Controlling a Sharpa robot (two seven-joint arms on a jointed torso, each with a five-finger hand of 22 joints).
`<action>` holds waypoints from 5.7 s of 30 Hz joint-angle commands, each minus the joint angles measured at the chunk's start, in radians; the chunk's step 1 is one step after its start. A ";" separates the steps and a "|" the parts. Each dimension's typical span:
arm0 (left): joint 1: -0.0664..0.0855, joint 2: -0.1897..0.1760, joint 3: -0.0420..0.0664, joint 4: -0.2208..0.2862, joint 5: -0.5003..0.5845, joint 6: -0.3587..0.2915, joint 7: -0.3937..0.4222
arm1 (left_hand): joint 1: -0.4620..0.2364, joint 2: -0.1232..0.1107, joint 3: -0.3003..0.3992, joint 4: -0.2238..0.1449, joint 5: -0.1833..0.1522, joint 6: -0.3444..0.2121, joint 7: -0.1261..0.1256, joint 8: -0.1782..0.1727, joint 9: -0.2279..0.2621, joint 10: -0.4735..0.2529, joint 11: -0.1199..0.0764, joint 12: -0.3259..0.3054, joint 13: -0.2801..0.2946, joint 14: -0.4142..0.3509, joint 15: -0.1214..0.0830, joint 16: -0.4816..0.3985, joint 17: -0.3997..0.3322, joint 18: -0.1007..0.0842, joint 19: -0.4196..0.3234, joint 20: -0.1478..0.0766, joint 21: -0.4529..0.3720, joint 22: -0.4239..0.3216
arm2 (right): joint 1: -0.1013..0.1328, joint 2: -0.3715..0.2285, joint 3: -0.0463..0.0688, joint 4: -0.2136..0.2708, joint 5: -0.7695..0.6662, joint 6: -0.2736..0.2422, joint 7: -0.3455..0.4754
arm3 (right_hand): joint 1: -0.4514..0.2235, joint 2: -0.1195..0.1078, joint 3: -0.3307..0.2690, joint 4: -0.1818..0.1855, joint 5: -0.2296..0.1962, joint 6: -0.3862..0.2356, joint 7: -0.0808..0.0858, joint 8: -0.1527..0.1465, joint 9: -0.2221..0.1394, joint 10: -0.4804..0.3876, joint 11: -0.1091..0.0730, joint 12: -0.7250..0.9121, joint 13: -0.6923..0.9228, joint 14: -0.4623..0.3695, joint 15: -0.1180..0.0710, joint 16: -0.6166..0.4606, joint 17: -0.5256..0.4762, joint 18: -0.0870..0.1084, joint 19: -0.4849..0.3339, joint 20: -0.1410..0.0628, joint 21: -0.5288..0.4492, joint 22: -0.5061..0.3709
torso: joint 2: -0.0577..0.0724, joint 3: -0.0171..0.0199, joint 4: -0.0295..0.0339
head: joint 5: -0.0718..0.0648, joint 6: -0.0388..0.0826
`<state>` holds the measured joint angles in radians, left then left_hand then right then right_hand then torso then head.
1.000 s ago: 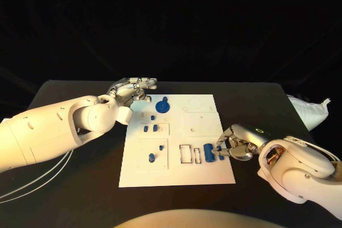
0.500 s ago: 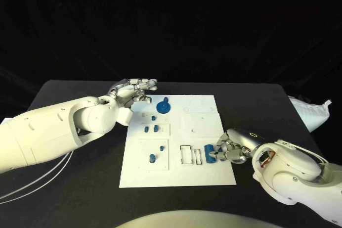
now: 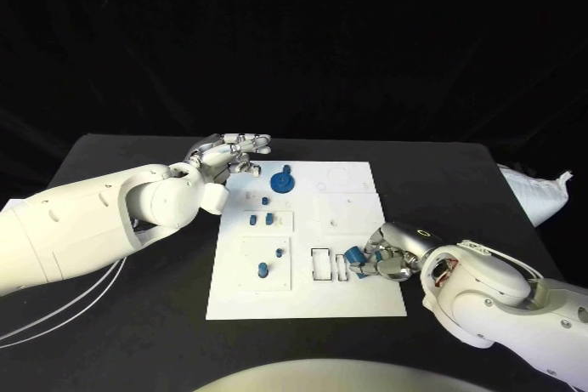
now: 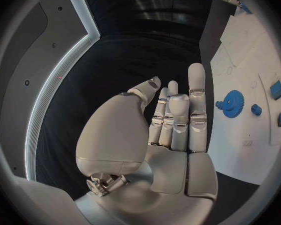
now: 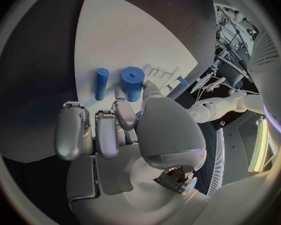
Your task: Assemble the parts on the task board
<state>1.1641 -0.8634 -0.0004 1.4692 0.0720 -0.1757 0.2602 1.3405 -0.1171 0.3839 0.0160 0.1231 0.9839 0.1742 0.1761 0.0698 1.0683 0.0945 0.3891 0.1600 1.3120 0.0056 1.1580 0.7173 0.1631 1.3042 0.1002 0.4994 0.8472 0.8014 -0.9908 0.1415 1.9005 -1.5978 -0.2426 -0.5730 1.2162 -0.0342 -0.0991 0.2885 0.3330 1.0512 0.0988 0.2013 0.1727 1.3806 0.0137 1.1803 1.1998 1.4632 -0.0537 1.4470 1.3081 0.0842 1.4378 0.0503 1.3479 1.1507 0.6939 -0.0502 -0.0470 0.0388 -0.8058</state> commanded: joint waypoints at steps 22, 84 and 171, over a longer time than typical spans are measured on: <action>0.000 -0.003 0.000 0.004 -0.006 0.021 0.002 | 0.004 0.005 -0.004 -0.005 -0.002 -0.007 -0.001 0.006 0.001 -0.010 -0.001 0.007 0.002 -0.007 0.002 0.005 -0.002 0.018 0.001 0.005 -0.004 -0.001 | -0.008 -0.017 0.002 0.037 0.123 -0.153 0.010 | 0.089 0.068 0.004 -0.007 0.079 0.039 -0.024 0.030 0.042 0.020 -0.018 0.010 0.032 0.068 -0.021 0.016 0.027 -0.009 0.010 -0.017 0.018 0.022 | 0.000 -0.0016 0.0027 | -0.004 0.009; 0.000 0.002 0.000 0.002 -0.010 0.033 -0.006 | 0.006 0.006 -0.005 -0.006 -0.002 -0.008 0.000 0.008 0.001 -0.012 -0.001 0.010 0.002 -0.007 0.002 0.006 -0.001 0.018 0.001 0.005 -0.005 -0.002 | 0.007 0.088 0.007 0.033 0.045 -0.008 -0.028 | -0.060 0.115 -0.145 -0.002 -0.110 0.046 -0.030 0.026 0.115 0.012 -0.022 -0.059 0.022 0.066 -0.023 0.008 0.018 -0.009 0.009 -0.019 0.016 0.025 | 0.003 -0.0025 0.0120 | -0.001 0.006; -0.001 -0.008 -0.001 0.004 -0.014 0.041 -0.012 | 0.006 0.007 -0.007 -0.006 -0.002 -0.010 0.001 0.010 0.001 -0.015 0.000 0.013 0.002 -0.009 0.003 0.005 -0.005 0.018 0.001 0.005 -0.006 -0.003 | -0.023 -0.082 0.008 0.001 -0.101 0.041 -0.006 | 0.129 0.094 -0.100 -0.038 -0.151 0.054 -0.017 -0.047 0.114 -0.014 -0.012 -0.214 -0.052 0.068 -0.014 0.016 0.050 -0.014 0.011 -0.010 0.029 0.058 | -0.003 -0.0055 -0.0035 | -0.026 0.007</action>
<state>1.1629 -0.8734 -0.0016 1.4722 0.0617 -0.1546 0.2423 1.3405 -0.1171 0.3812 0.0134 0.1232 0.9838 0.1742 0.1811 0.0698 1.0613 0.0944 0.3983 0.1608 1.3085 0.0090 1.1580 0.7143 0.1630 1.3042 0.1002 0.4995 0.8454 0.7830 -1.0772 0.1523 1.9044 -1.6559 -0.2326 -0.5654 1.3515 0.0616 -0.1997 0.2459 0.1855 1.0989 0.0802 0.1581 0.2879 1.3642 0.0082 0.9711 1.1468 1.4630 -0.0679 1.4697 1.3073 0.0844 1.4499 0.0382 1.3789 1.2082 0.6915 -0.0562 -0.0506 0.0126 -0.7981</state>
